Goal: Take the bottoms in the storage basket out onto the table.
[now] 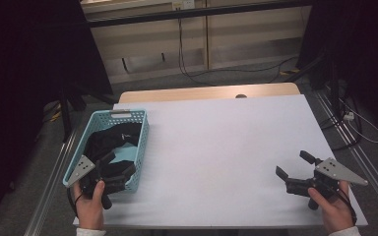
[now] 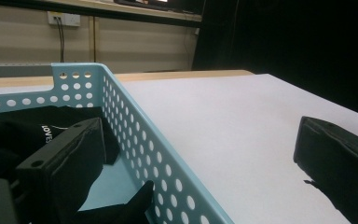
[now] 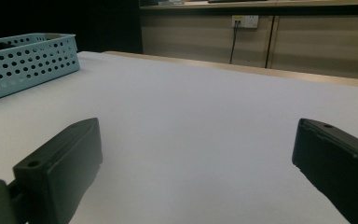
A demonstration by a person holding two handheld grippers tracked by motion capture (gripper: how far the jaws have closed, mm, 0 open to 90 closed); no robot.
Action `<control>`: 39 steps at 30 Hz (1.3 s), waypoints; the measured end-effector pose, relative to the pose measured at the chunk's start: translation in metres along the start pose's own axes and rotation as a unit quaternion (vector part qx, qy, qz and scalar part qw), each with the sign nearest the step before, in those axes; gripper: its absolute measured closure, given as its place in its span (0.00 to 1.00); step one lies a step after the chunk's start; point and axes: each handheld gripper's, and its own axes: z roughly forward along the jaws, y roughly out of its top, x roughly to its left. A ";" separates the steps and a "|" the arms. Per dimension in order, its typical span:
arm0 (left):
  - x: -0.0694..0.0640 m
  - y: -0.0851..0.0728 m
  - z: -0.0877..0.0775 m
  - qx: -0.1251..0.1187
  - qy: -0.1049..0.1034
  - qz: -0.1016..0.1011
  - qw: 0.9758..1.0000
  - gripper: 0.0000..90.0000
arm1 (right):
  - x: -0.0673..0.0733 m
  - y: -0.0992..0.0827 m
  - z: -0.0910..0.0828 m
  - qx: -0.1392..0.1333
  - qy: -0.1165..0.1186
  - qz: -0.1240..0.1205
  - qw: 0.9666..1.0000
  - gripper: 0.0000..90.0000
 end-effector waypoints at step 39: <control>0.044 0.058 0.020 0.029 0.026 0.004 0.999 0.03 | 0.003 -0.001 0.002 0.013 0.011 -0.012 1.000 0.01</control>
